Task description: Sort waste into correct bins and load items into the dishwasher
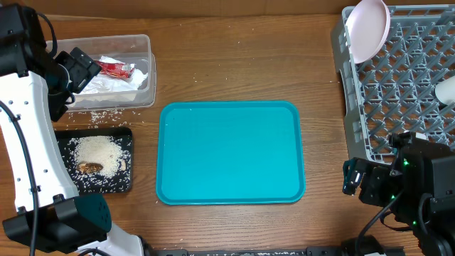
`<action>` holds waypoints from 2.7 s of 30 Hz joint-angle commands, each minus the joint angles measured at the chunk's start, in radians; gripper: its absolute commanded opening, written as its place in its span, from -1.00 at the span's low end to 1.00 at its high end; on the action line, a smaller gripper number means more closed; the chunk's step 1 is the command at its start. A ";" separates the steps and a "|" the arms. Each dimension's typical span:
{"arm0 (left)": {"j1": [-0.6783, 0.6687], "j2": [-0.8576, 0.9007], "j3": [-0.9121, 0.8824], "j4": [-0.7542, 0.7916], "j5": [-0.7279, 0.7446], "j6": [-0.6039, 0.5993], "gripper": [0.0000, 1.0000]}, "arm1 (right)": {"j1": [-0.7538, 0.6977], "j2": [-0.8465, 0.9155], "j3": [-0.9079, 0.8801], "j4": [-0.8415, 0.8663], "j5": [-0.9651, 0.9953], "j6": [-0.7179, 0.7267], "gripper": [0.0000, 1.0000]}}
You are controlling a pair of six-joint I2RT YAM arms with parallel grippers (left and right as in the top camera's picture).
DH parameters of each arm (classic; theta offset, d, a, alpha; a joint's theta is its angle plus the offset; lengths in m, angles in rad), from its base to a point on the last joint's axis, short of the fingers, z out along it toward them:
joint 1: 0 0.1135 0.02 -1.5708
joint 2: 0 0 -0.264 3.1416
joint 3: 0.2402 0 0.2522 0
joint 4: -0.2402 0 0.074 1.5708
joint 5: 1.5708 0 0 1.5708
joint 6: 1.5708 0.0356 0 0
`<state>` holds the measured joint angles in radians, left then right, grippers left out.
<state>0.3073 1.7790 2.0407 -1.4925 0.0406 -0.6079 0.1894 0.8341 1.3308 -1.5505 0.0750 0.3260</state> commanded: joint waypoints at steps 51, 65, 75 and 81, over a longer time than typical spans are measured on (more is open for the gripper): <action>-0.007 0.014 0.002 0.002 0.001 -0.009 1.00 | -0.278 -0.831 -1.323 1.464 -0.043 -0.126 1.00; -0.007 0.014 0.002 0.002 0.000 -0.009 1.00 | -0.279 -0.831 -1.323 1.466 -0.052 -0.300 1.00; -0.006 0.014 0.002 0.002 0.000 -0.009 1.00 | -0.279 -0.831 -1.323 1.466 -0.061 -0.345 1.00; -0.006 0.014 0.002 0.002 0.000 -0.009 1.00 | -0.279 -0.831 -1.323 1.466 -0.069 -0.345 1.00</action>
<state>0.3073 1.7790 2.0407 -1.4925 0.0406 -0.6079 -0.0849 0.0147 0.0185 -0.0898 0.0078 -0.0044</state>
